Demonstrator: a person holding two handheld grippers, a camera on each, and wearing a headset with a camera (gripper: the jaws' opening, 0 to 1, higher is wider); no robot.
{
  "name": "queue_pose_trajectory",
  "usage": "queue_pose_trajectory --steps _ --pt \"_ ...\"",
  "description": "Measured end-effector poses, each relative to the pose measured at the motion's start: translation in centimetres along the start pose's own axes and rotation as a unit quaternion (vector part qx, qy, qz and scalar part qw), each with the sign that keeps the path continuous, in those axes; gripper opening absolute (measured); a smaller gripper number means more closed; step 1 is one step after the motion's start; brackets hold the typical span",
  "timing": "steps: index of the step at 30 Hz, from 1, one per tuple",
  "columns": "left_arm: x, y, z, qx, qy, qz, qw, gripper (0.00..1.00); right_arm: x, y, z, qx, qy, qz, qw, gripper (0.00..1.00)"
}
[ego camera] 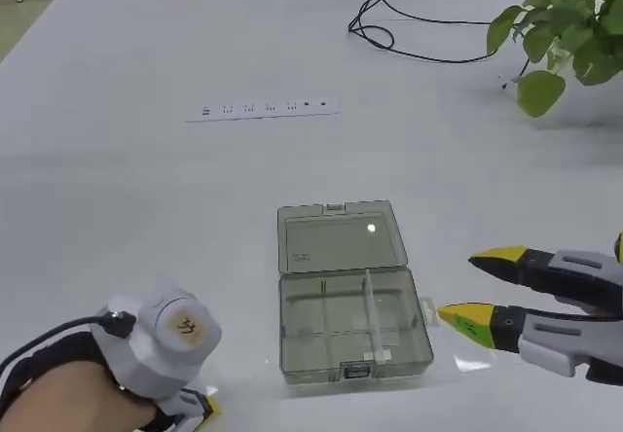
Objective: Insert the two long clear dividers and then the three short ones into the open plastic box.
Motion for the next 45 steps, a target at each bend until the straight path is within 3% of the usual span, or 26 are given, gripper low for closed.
queue_pose_trajectory --steps 11,15,33,41,45 --pt "0.0 0.2 0.0 0.0 0.021 -0.011 0.9997 0.3 0.1 -0.4 0.1 0.006 -0.015 -0.022 0.9996 0.44" --pt "-0.1 0.3 0.0 0.0 0.024 -0.012 0.9996 0.3 0.0 -0.4 0.1 0.005 -0.03 -0.046 0.9985 0.47" --pt "-0.3 0.0 -0.8 0.0 0.047 -0.027 0.9985 0.3 0.9 -0.9 0.2 0.006 -0.018 -0.023 0.9995 0.43" --pt "0.1 0.0 -1.9 -0.006 0.08 -0.063 0.9948 0.3 1.7 -1.3 0.2 0.006 -0.011 -0.021 0.9997 0.43" --pt "0.5 -0.1 -2.8 -0.014 0.109 -0.095 0.9894 0.3 2.1 -1.4 0.3 0.008 -0.005 -0.016 0.9998 0.43"
Point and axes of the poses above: the centre of the closed fingertips' face, and the gripper's own axes: z roughly forward along the fingers, y roughly to its right, x roughly out of its top, the point moved 8 cm from there along -z, roughly backward along the fingers, and after that the axes turned 3 degrees about x, right-handed, at the moved point
